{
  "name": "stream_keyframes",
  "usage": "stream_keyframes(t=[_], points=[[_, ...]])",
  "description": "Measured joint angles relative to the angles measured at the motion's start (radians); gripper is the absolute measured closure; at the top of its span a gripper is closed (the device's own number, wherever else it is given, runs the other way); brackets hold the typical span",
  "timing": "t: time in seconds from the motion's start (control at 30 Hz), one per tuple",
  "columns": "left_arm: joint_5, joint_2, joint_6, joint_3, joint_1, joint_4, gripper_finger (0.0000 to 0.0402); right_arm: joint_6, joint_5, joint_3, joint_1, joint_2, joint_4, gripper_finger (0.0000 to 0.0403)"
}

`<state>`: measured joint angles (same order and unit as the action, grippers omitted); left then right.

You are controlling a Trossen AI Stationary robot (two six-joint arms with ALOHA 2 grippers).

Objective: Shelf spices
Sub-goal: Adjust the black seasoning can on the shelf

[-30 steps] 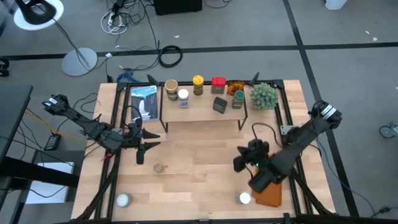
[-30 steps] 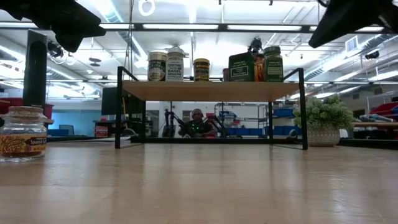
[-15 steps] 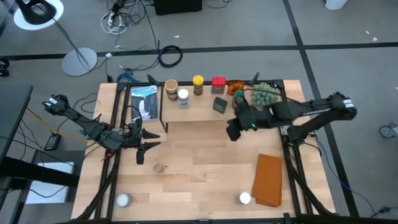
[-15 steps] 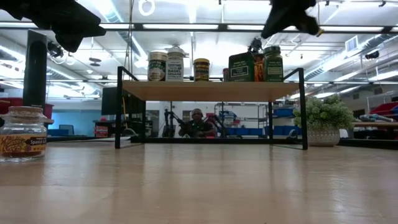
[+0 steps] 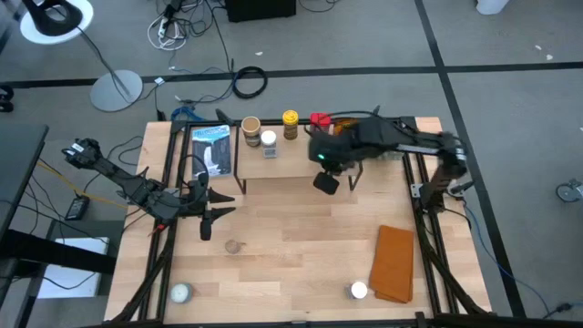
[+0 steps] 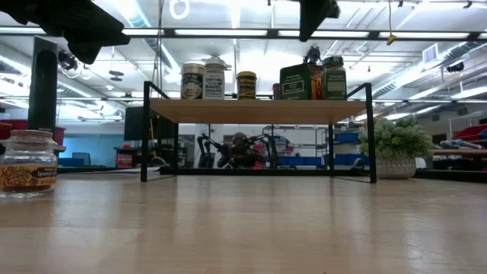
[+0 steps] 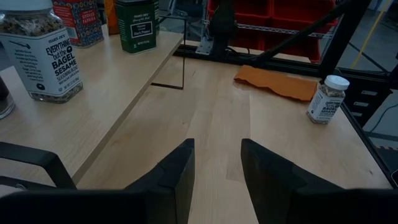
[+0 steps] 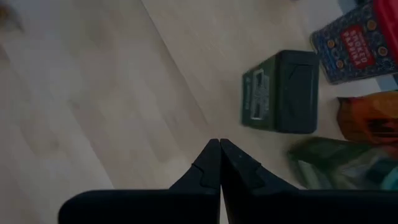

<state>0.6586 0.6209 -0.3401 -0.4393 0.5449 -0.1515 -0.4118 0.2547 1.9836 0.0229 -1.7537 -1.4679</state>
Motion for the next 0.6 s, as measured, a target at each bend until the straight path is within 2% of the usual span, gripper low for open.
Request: stream_keyframes(t=[0.1,0.23,0.4,0.6], points=[[0.000,0.000,-0.002,0.000,0.000,0.000,0.0266,0.084,-0.038,0.136,0.054,-0.109,-0.112,0.0403],[0.000,0.000,-0.004,0.000,0.000,-0.001,0.0266,0.192,-0.113,0.208,0.092,-0.171,-0.107,0.0403],[0.000,0.000,-0.004,0.000,0.000,-0.009,0.0266,0.198,-0.119,0.209,0.110,-0.178,-0.103,0.0403],[0.000,0.000,-0.003,0.000,0.000,-0.014,0.0266,0.199,-0.071,0.209,0.128,-0.176,-0.104,0.0403]])
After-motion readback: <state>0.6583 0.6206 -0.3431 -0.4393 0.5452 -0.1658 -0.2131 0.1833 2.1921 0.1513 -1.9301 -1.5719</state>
